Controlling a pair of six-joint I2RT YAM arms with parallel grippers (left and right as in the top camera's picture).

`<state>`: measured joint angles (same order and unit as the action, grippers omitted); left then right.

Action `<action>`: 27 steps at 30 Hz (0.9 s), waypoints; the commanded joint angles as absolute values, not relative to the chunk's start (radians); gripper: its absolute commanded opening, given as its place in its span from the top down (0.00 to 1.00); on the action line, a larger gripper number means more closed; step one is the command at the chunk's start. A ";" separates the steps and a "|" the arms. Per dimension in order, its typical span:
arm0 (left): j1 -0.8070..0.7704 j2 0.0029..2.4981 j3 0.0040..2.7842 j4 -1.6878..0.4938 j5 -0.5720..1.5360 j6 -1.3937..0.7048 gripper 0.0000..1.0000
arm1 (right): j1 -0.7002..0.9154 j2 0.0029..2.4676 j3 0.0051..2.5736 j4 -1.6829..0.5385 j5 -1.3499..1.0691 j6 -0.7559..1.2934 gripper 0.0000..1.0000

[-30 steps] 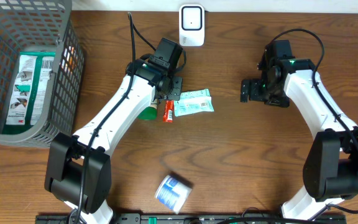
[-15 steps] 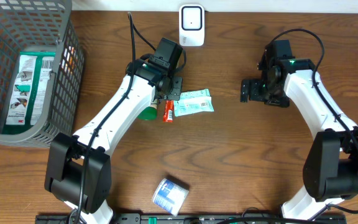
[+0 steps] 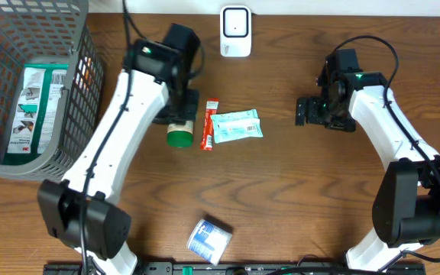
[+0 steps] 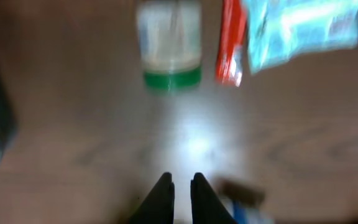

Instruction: Scan the item barcode

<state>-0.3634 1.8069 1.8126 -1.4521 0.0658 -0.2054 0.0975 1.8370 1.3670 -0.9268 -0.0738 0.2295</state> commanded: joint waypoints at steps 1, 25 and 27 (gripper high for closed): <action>-0.374 1.801 1.810 -1.552 0.158 -0.195 0.92 | 0.099 1.824 1.378 -0.928 -0.068 0.228 0.01; -0.614 1.085 0.978 -1.454 0.234 -0.564 0.93 | 0.099 1.824 1.378 -0.928 -0.068 0.227 0.01; -0.643 1.067 0.915 -1.407 0.255 -0.565 0.92 | 0.099 1.824 1.378 -0.928 -0.068 0.228 0.01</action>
<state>-0.6090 1.0954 0.9844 -1.4368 0.2062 -0.5125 0.0975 1.8370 1.3670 -0.9276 -0.0738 0.2295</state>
